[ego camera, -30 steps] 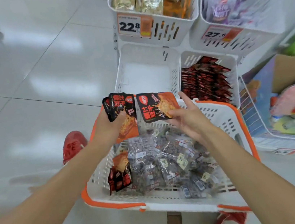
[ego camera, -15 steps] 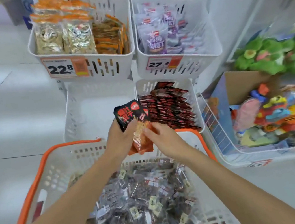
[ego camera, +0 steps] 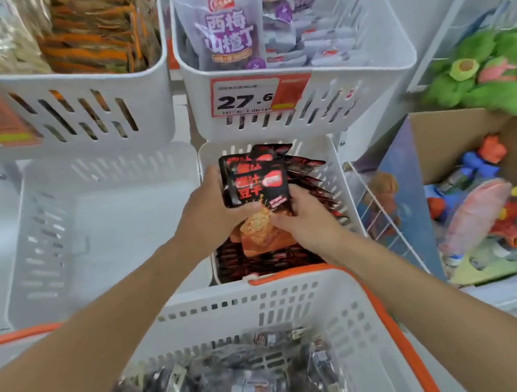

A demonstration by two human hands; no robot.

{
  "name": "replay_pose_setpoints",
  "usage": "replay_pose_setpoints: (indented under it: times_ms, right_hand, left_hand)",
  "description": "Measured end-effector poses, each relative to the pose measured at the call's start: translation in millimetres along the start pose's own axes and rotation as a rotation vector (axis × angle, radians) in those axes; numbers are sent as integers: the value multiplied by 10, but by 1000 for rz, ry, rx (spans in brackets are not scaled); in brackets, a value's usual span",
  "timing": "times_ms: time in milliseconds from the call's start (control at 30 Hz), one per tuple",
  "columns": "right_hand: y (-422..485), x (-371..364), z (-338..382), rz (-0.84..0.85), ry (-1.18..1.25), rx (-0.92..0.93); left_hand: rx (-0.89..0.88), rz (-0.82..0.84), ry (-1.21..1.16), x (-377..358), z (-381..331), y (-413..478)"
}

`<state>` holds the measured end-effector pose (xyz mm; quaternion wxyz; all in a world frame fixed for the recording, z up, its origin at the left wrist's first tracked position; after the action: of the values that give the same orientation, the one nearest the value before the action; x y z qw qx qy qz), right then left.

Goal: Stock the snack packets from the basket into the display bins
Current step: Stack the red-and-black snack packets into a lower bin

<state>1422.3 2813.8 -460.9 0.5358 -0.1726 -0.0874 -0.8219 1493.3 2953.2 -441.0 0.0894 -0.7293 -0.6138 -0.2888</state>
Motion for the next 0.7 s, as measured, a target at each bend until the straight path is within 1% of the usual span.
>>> replay_pose_setpoints:
  times_ms: [100,133,167,233,300,367,467,533,600,700]
  right_hand:
    - [64,-197,-224,37,-111,-40]
    - [77,-214,-246,38,-149,-36]
    - [85,-215,-248,29,-160,-28]
    - [93,-216,-242,18,-50,-45]
    - [55,-289,-252,77,27,-93]
    - [42,-344,-250,96,-17,-85]
    - [99,-235,-189,-45,-69,-28]
    - [124,-193,-195,-64,-104,-29]
    - [116,-192,-218,-40,-116,-56]
    - [114,-231,-218,21,-186,-49]
  left_hand:
    - [-145,-78,496,31,163,0]
    - [-153,-76,580,30,223,-10]
    - [-149,-71,589,27,273,-15]
    - [-143,-77,516,49,304,-15]
    - [-135,-27,494,13,341,-19]
    - [-106,58,496,-80,408,-67]
    - [-35,176,464,-186,526,-177]
    - [-39,244,524,-230,585,-239]
    - [-55,238,551,-194,604,-261]
    - [-54,229,548,-157,656,-260]
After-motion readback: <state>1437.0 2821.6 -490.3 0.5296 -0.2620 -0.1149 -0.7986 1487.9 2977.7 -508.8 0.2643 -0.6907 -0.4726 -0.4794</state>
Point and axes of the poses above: each hand's wrist, its own y-axis towards the middle knuckle, its own x-axis out of the back of the hand, z = x × y, the point moved 9 cm from there along y, towards the middle knuckle, and after that the axes turned 11 degrees about -z, right-handed, at the moved point
